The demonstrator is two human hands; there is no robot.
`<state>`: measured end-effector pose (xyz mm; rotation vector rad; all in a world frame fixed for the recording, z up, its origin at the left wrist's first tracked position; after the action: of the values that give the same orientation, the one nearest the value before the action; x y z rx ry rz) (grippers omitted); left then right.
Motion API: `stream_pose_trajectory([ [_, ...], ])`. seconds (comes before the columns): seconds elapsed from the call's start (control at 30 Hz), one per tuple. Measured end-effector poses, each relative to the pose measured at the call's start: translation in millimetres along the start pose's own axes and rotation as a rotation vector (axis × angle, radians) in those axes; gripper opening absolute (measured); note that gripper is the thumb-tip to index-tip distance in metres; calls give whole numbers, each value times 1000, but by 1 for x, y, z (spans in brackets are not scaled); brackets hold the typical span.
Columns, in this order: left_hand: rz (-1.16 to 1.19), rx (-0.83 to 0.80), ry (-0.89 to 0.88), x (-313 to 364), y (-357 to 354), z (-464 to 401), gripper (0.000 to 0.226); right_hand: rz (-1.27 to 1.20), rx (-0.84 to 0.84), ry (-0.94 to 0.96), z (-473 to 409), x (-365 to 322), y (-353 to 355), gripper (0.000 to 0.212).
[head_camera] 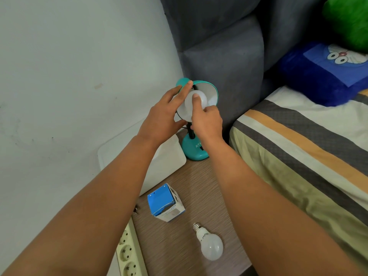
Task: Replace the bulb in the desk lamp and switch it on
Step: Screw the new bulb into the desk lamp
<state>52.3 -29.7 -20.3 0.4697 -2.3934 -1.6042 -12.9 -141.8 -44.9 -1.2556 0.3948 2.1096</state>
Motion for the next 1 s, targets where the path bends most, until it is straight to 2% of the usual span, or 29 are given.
stream_pose_trajectory([
  [0.13,10,6,-3,1,1,0,94,-47,48,32,2,-3,1,59],
  [0.33,5,-7,10,-4,0,-2,99,70,114,301,5,1,1,40],
  [0.43,5,-5,11,-3,-1,-2,98,86,61,270,5,0,4,41],
  [0.53,3,5,5,-2,-2,-1,97,125,7,282,5,-2,8,58],
  [0.6,-8,-2,5,-1,-1,-2,97,150,10,275,3,-2,8,60],
  [0.67,-9,-8,4,0,-1,-2,97,166,11,204,2,-5,7,55],
  [0.8,-5,-1,5,1,0,-1,96,217,-53,27,1,-8,5,68],
  [0.9,4,2,2,2,1,0,94,98,13,82,3,-10,4,62],
  [1.0,9,5,5,3,2,-1,93,77,39,210,7,-7,5,46],
])
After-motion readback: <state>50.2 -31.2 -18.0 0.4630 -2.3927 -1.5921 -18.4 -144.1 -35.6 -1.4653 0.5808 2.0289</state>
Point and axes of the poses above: each hand's wrist, its own z-axis away from the middle knuckle, its own y-axis out of the back of the hand, x = y × z, the point moved 1 cm from there along -z, towards the middle knuckle, and after that the axes turned 14 degrees about -y, right-handed, at the moved point
